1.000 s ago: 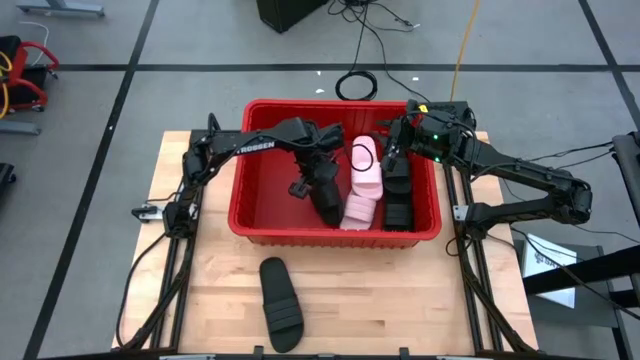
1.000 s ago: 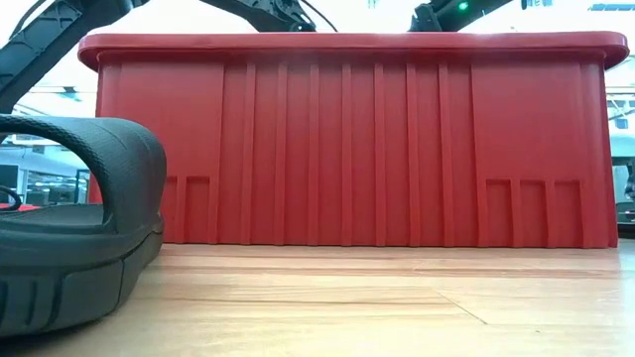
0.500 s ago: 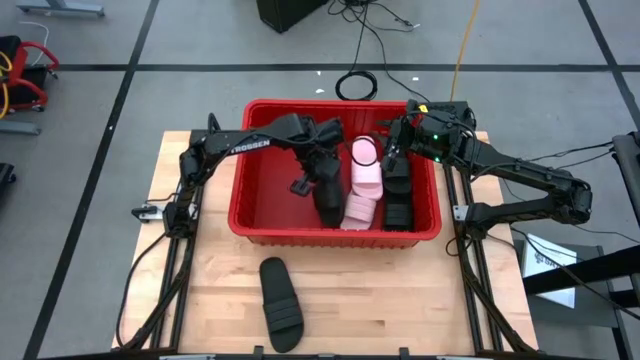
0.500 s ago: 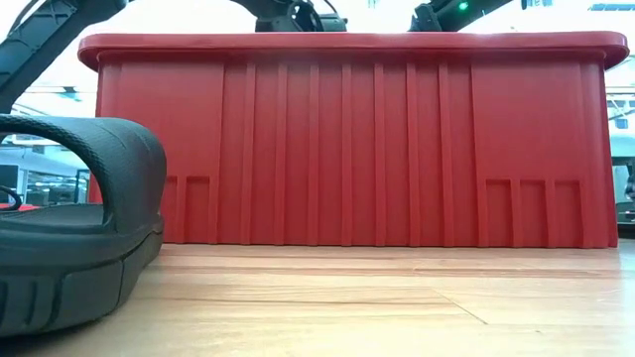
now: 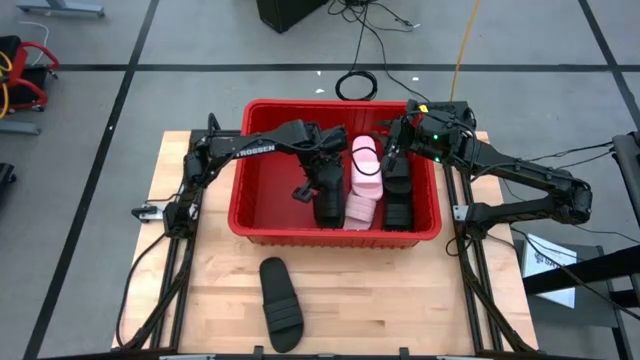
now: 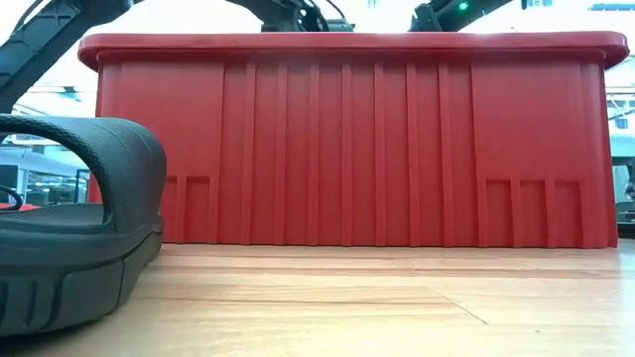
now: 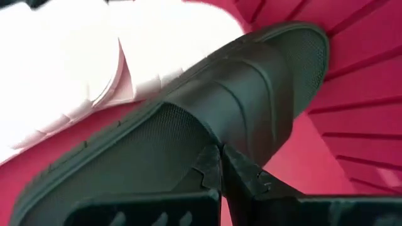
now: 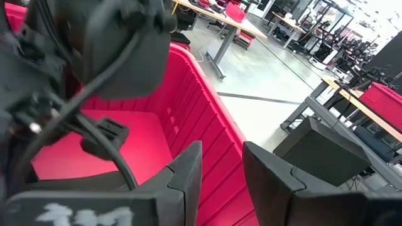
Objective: Pick and place slides into bin
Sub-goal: Put the left black slide into the red bin, then put the black slide into the red bin
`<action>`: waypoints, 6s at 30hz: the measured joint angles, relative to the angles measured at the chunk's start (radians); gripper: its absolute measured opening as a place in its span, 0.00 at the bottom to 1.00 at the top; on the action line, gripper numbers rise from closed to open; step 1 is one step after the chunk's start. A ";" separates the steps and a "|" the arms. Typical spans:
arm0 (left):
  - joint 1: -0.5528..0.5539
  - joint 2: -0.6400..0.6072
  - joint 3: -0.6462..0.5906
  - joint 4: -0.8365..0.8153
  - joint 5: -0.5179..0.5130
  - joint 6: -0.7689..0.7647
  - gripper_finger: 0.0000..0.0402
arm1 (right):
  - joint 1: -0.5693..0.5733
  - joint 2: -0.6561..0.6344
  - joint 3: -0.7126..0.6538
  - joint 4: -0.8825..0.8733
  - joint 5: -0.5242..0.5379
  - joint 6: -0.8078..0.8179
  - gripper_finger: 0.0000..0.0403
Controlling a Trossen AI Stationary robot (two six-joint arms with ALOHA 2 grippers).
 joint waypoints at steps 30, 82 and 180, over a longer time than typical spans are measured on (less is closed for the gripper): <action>0.025 0.038 -0.001 0.094 -0.117 -0.068 0.19 | 0.020 0.000 0.000 -0.005 -0.026 0.006 0.26; -0.024 -0.432 -0.001 -0.199 -0.251 -0.528 0.32 | 0.337 -0.002 -0.171 0.178 -0.026 0.153 0.26; -0.959 -0.413 -1.221 1.470 -0.249 -1.571 0.02 | 0.852 0.083 -0.187 0.519 0.085 0.388 0.26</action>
